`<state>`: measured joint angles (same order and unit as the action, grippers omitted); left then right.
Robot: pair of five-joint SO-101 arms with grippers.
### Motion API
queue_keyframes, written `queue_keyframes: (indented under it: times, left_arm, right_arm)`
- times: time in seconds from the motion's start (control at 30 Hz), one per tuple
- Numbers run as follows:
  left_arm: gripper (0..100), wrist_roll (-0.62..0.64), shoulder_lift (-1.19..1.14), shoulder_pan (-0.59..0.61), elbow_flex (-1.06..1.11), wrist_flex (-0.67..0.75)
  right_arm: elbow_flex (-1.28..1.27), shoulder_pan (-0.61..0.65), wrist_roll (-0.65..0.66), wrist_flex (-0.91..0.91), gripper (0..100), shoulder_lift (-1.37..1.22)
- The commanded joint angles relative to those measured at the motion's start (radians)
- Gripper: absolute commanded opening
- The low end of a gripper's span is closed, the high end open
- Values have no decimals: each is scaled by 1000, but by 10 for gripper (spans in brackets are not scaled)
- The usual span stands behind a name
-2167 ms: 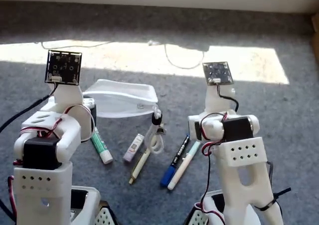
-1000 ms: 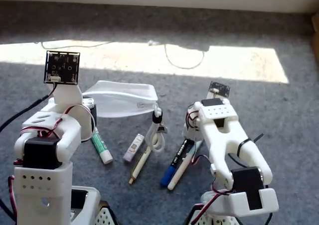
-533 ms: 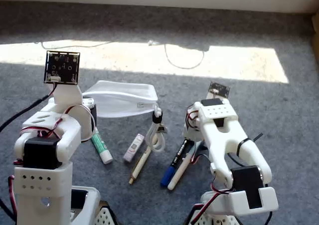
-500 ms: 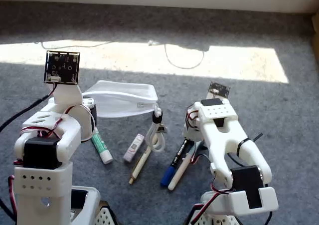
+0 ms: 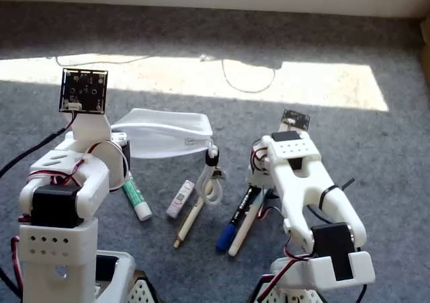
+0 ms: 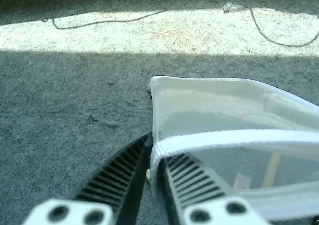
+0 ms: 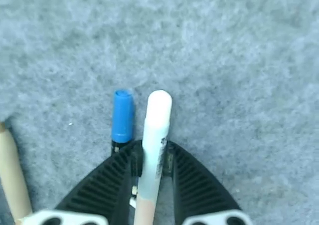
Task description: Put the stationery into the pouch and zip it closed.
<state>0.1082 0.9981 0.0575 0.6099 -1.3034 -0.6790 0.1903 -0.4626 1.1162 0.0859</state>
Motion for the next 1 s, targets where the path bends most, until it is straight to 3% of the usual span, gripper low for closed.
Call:
queue_keyframes:
  times: [0.0, 0.33, 0.67, 0.97]
  left_arm:
    - [6, 15, -4, 2, -10, 5]
    - [6, 55, -5, -30, -18, 5]
    - [6, 89, -13, -53, -99, -3]
    - [6, 91, -317, -51, -271, -26]
  right_arm:
    - [111, 10, 101, 94, 9, 13]
    - [166, 8, 152, 163, 8, 27]
    - [25, 8, 153, 131, 8, 432]
    - [-134, 8, 153, 27, 8, 670]
